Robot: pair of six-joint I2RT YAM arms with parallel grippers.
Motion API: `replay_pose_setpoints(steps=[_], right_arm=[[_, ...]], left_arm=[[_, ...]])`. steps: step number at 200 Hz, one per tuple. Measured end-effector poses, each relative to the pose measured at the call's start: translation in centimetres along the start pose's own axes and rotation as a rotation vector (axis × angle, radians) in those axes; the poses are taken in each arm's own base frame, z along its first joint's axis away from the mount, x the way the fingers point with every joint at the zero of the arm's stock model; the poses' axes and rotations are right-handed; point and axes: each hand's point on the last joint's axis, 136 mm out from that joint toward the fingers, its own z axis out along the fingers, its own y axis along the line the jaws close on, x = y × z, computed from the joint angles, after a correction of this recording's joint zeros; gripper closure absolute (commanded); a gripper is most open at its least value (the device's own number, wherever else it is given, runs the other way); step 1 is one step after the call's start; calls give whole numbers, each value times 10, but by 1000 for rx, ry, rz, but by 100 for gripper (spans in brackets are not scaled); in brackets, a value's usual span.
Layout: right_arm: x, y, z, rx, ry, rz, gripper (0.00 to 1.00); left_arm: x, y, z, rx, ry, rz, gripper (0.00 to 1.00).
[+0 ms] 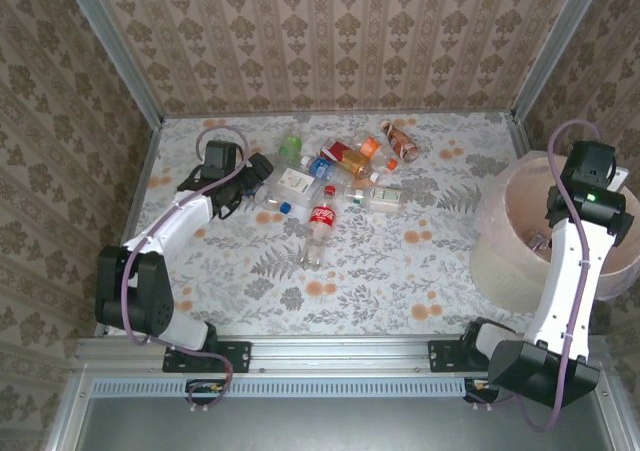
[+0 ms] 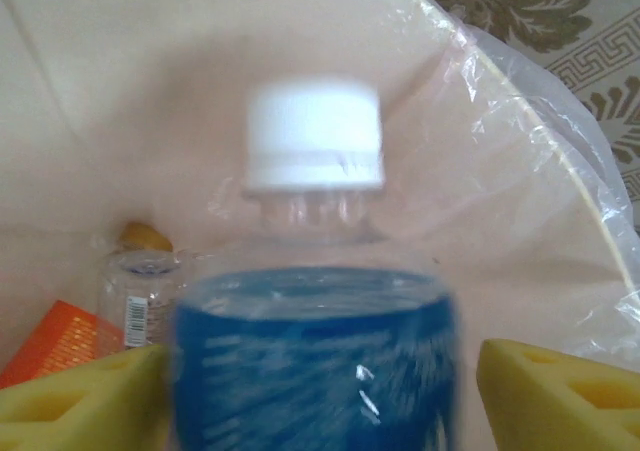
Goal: Put the plastic bottles in the bin
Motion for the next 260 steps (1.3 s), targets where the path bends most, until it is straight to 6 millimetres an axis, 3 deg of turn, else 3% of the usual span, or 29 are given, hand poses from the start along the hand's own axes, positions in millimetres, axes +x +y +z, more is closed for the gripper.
replay_pose_setpoints(steps=[65, 94, 104, 124, 201, 260], right_arm=[[-8, 5, -16, -87, -53, 60, 11], [-15, 17, -37, -210, -134, 106, 9], [-18, 21, -45, -255, -168, 127, 0], [-28, 31, -62, -349, -238, 158, 0], [-51, 114, -135, -764, -445, 76, 0], [-49, 177, -185, -1013, -485, -42, 0]], left_arm=[[0, 0, 0, -2, -2, 0, 0], [1, 2, 0, -3, 0, -1, 0], [3, 4, 0, -7, 3, -1, 0], [5, 5, 1, -9, 9, -1, 0], [10, 10, -4, -7, 6, -1, 0], [9, 7, -7, 18, -5, 10, 0]])
